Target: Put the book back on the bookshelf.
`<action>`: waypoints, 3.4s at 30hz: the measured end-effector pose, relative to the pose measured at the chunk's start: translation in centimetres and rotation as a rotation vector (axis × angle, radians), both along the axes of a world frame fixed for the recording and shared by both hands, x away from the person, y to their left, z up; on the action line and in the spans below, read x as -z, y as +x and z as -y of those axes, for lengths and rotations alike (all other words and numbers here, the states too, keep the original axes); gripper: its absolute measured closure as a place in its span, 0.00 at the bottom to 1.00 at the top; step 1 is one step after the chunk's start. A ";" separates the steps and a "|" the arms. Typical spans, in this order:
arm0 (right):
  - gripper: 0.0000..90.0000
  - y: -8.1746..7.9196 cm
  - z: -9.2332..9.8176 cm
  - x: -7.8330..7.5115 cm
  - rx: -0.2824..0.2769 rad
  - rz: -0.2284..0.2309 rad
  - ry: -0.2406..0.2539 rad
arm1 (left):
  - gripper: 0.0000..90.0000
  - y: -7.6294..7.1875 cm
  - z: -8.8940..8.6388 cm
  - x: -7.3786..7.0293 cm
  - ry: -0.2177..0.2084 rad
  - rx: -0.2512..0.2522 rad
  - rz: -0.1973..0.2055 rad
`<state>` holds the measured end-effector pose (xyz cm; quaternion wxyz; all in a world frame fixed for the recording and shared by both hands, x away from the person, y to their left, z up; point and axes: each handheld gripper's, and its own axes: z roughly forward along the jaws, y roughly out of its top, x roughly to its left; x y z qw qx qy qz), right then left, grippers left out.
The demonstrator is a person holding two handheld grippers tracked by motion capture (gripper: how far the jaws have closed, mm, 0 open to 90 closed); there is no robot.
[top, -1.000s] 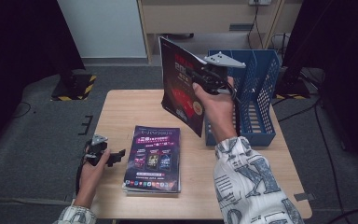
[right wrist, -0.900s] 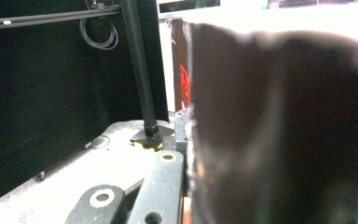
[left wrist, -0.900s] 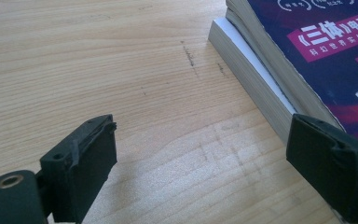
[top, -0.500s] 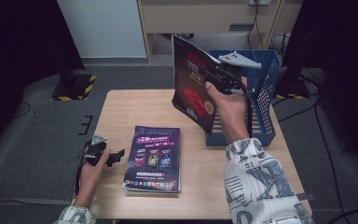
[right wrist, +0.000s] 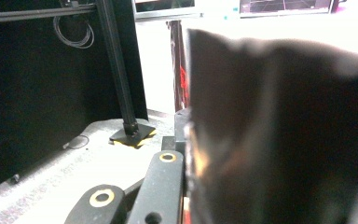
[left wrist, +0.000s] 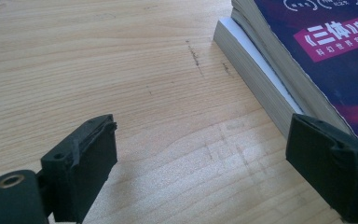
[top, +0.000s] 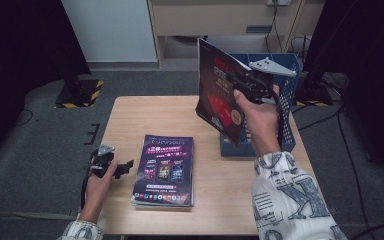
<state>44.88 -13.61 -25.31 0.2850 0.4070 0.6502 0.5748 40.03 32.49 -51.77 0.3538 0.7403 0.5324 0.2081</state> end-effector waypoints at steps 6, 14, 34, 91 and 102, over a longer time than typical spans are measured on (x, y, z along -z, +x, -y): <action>0.96 -0.6 1.8 0.4 0.015 -0.009 -0.005 | 0.09 0.0 0.0 0.0 0.001 -0.002 -0.001; 0.96 -1.3 3.8 0.1 0.041 -0.005 -0.008 | 0.09 0.0 0.0 0.1 0.002 -0.002 -0.001; 0.96 -0.9 5.9 0.2 0.142 -0.023 -0.039 | 0.09 0.0 0.1 0.0 0.000 -0.002 0.003; 0.95 5.6 1.0 5.6 0.353 0.023 -0.003 | 0.09 -0.9 0.2 0.1 0.031 -0.012 0.012; 0.95 5.8 1.6 7.3 0.377 0.044 -0.013 | 0.09 -0.9 0.2 0.1 0.023 -0.009 0.017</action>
